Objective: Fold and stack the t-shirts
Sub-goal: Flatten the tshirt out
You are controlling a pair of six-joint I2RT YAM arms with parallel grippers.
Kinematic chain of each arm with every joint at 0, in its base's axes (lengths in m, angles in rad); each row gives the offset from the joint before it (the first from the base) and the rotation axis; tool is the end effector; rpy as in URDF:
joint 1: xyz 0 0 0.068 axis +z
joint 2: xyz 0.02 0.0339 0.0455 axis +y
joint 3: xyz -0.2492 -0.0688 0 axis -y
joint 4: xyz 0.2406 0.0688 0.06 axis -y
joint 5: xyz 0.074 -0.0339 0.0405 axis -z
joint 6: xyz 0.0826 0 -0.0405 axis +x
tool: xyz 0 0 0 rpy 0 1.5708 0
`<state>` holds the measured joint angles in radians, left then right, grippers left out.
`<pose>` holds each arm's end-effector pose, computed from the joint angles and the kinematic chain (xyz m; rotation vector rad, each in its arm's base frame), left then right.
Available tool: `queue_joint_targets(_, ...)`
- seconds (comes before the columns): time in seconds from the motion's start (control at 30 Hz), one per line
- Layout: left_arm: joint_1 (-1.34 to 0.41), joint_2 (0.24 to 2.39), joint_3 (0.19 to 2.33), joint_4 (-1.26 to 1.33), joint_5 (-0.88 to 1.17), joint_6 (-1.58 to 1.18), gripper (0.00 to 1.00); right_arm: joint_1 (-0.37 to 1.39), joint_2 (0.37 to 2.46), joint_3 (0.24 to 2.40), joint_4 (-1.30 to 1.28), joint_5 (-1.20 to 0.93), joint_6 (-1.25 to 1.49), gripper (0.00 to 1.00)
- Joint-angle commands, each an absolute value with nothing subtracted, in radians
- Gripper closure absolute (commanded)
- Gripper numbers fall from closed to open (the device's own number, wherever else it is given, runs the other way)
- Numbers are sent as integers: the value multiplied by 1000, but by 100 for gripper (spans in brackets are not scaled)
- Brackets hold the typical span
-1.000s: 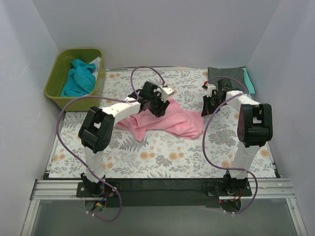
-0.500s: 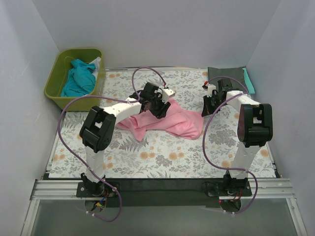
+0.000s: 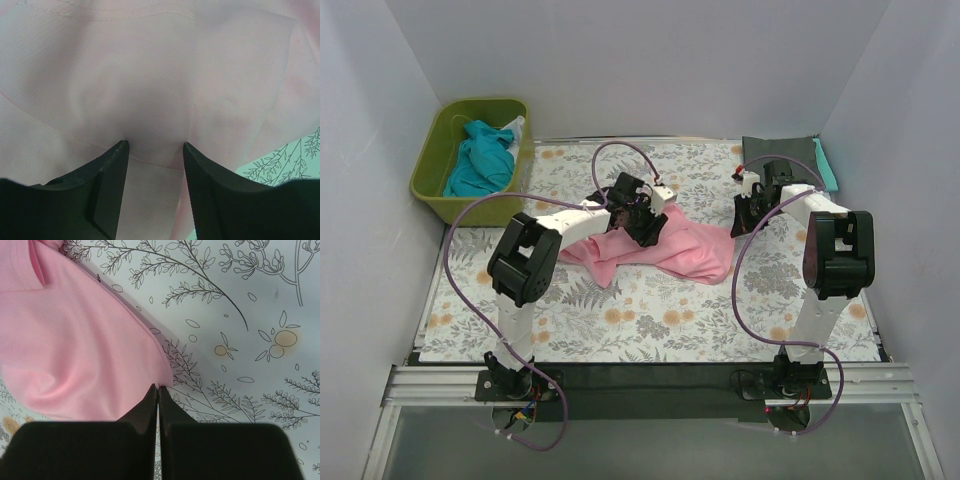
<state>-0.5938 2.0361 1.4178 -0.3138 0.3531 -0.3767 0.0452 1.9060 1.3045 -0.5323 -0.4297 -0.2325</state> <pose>0.3594 -0.2771 0.1240 0.4373 2.5868 -0.8172 0.3954 0.0523 0.1271 -0.4890 2.5808 0.5155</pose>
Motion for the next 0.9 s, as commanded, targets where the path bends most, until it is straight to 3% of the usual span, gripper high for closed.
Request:
queue_joint_targets(0.0,-615,1973,1419,-321,402,-368,55,38,1904,1333,-551,-451,-241,99)
queue_joint_targets(0.37,-643,2014,1450,-310,290,-367,57,37,1905,1333,-554,-448,-242,99)
queue_joint_targets(0.67,-631,2014,1457,-235,126,-359,74,34,1901,1331,-558,-446,-250,99)
queue_joint_targets(0.87,-600,1976,1479,-232,126,-365,94,29,1888,1330,-563,-445,-259,99)
